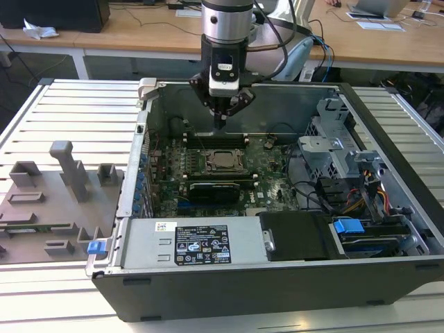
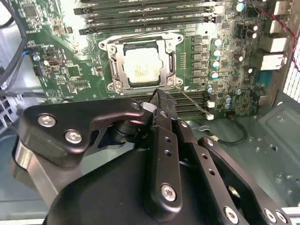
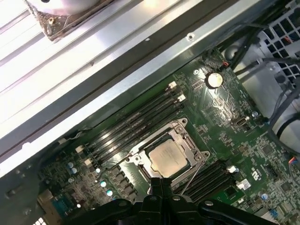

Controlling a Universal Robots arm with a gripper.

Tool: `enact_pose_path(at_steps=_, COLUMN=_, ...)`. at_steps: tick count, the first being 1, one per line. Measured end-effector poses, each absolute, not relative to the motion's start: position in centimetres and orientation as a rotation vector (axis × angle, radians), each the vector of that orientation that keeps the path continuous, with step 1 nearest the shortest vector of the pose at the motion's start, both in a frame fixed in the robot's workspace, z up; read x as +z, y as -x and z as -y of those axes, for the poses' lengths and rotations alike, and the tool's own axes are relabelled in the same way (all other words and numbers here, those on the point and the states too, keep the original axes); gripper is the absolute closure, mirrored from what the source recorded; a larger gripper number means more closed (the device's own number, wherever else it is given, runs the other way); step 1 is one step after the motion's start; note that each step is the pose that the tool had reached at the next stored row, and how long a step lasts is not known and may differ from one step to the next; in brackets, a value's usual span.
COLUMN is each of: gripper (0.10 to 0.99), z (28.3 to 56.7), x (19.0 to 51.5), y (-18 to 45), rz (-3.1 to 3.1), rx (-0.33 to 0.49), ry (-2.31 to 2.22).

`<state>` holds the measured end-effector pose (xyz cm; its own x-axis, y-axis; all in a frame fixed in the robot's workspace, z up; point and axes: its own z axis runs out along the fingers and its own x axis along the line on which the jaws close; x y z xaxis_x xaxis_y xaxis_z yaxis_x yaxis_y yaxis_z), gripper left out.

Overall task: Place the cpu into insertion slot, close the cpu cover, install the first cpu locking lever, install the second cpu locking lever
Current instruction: 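Install the first cpu locking lever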

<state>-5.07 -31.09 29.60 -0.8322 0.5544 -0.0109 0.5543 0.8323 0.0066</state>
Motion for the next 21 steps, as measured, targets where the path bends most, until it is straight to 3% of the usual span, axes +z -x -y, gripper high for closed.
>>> enact_pose_path(at_steps=21, gripper=0.98, z=31.09, x=29.6, y=5.07, rz=-3.112, rx=0.008, ry=-0.339)
